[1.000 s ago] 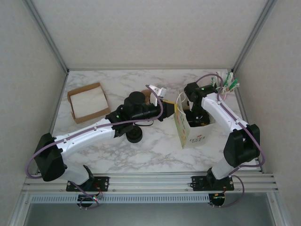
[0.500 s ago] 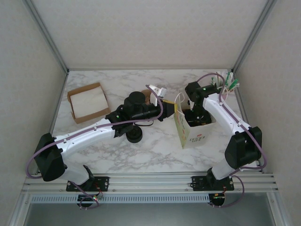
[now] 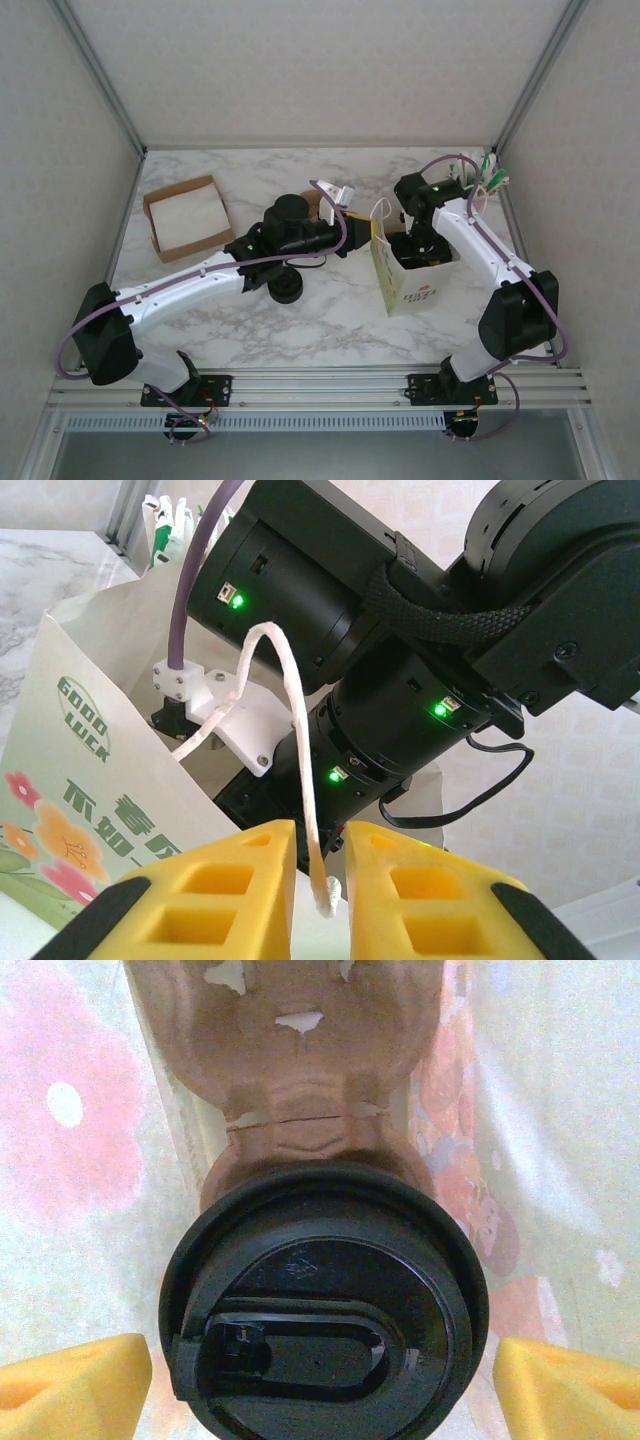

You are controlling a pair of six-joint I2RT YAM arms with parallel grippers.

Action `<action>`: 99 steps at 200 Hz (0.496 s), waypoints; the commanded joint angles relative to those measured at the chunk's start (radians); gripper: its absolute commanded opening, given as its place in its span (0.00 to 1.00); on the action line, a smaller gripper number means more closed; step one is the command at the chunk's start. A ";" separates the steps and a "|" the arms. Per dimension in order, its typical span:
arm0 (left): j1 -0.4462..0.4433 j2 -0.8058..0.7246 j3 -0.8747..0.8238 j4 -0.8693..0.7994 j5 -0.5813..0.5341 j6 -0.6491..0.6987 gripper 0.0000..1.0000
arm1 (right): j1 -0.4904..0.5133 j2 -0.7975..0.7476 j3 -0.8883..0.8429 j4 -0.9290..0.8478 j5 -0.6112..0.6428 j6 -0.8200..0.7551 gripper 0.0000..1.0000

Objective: Pack the takeout coffee

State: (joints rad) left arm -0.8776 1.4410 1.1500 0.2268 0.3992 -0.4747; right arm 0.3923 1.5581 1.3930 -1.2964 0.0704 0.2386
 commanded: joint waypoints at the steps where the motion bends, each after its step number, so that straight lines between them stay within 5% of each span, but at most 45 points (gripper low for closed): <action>1: -0.004 0.004 0.009 0.033 0.003 0.003 0.21 | -0.007 -0.036 0.034 -0.032 0.014 0.010 0.90; 99: -0.004 0.010 0.019 0.027 -0.005 0.004 0.22 | -0.006 -0.062 0.070 -0.049 0.022 0.016 0.93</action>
State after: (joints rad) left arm -0.8776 1.4410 1.1500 0.2268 0.3988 -0.4747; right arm 0.3923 1.5291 1.4273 -1.3060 0.0780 0.2394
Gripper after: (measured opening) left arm 0.215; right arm 0.923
